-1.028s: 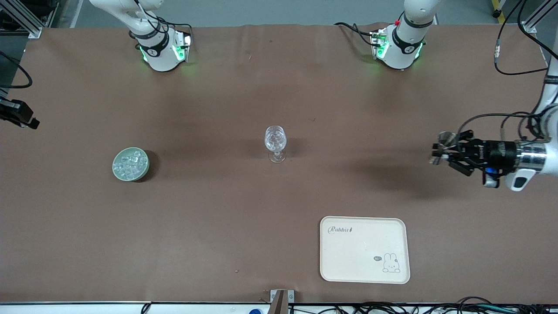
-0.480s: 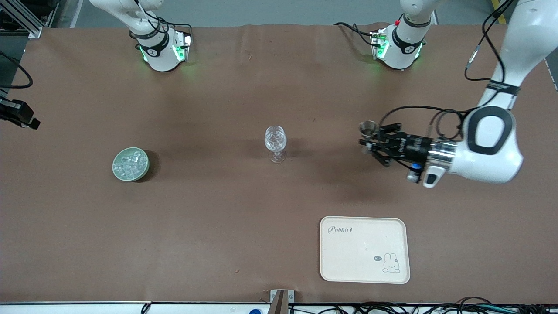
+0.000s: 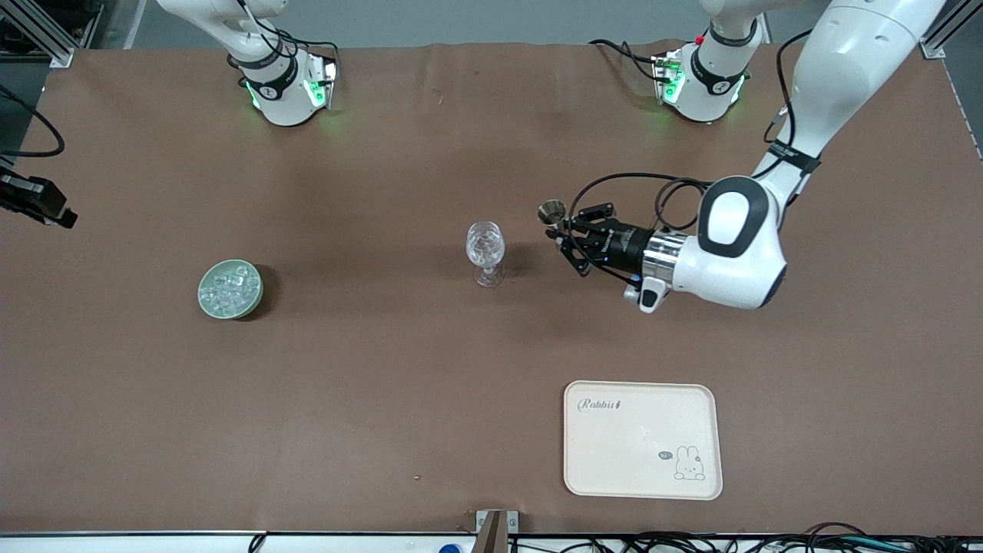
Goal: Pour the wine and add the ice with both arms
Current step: 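Carry the metal jigger with the left gripper to the wine glass, then tilt the jigger over the glass rim with the left gripper to pour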
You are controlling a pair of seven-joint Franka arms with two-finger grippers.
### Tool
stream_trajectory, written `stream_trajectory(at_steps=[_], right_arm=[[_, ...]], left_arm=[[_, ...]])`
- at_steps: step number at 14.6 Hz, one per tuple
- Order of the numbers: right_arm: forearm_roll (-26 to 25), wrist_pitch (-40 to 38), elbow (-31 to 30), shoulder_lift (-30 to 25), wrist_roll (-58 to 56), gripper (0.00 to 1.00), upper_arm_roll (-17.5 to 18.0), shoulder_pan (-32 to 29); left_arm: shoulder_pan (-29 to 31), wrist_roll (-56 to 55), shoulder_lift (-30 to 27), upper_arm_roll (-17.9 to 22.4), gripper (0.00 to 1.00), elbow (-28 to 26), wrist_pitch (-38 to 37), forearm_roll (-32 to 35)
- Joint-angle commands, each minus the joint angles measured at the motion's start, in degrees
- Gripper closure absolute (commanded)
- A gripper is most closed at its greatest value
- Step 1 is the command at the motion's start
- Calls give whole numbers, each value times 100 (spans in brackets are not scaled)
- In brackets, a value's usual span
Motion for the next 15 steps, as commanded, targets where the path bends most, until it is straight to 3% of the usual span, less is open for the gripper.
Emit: stream_trajectory(at_steps=[1, 6, 11, 15], right_arm=[[80, 30, -114, -100, 125, 98, -5, 19], [88, 31, -114, -100, 134, 98, -5, 28], [88, 31, -114, -100, 134, 98, -5, 37], [88, 31, -114, -100, 134, 98, -5, 37]], left_arm=[[-737, -320, -360, 646, 100, -115, 351, -315], [-1522, -778, -528, 1237, 100, -132, 782, -492], [-1575, -840, -545, 1220, 100, -124, 1047, -221], [-1707, -1515, -510, 1045, 100, -80, 1494, 579]])
